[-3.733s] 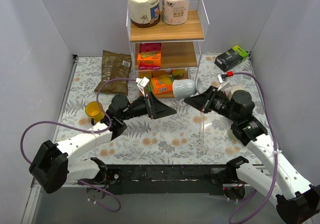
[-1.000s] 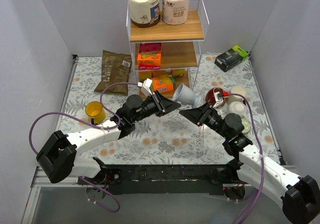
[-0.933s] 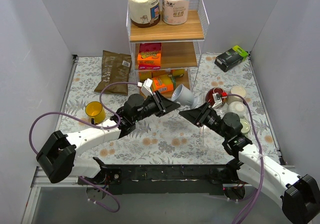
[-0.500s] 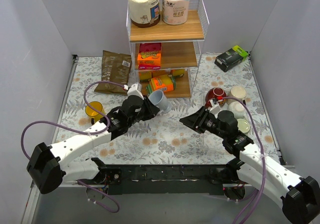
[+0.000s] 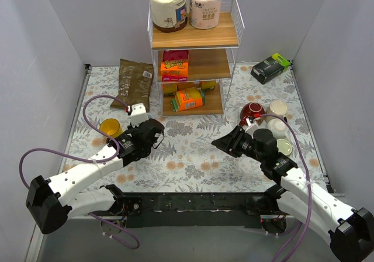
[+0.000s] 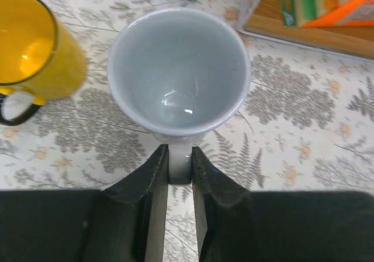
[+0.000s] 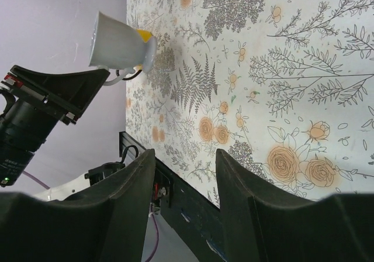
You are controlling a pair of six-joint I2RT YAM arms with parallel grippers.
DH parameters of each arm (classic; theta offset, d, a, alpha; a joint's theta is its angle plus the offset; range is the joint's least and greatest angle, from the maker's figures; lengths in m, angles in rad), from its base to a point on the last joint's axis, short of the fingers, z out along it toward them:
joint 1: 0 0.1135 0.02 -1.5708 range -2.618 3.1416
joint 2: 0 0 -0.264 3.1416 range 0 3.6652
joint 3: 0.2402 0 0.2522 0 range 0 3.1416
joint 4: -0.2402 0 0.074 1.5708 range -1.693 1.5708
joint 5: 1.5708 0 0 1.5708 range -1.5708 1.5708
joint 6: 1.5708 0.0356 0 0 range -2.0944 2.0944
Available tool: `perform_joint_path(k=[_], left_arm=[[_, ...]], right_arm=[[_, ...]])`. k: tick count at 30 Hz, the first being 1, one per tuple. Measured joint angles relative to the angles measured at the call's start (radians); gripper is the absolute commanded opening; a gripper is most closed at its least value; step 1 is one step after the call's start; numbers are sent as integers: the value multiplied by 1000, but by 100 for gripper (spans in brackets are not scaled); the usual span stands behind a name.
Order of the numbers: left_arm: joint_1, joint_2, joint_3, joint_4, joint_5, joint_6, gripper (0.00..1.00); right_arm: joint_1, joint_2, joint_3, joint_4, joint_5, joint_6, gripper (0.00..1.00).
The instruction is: Turn the mug right side up
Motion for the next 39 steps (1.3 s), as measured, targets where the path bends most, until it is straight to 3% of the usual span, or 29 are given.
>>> perform_joint_path(k=[4, 14, 23, 31, 33, 35, 39], left_arm=[[13, 0, -9, -5, -93, 52, 0], [132, 0, -134, 174, -85, 104, 0], [131, 49, -226, 374, -158, 145, 0], [131, -5, -383, 609, -235, 153, 0], [131, -5, -393, 636, -241, 158, 0], [131, 4, -395, 650, -247, 157, 7], [131, 38, -394, 672, -278, 128, 3]], right_arm=[[-2, 5, 8, -6, 0, -11, 52], [-7, 4, 7, -21, 0, -16, 51], [-9, 10, 7, -21, -5, -20, 51], [-16, 39, 7, -21, -25, -35, 51], [-17, 47, 7, -22, -29, -40, 50], [-20, 53, 7, -22, -32, -45, 51], [-21, 54, 7, -22, -35, -46, 51]])
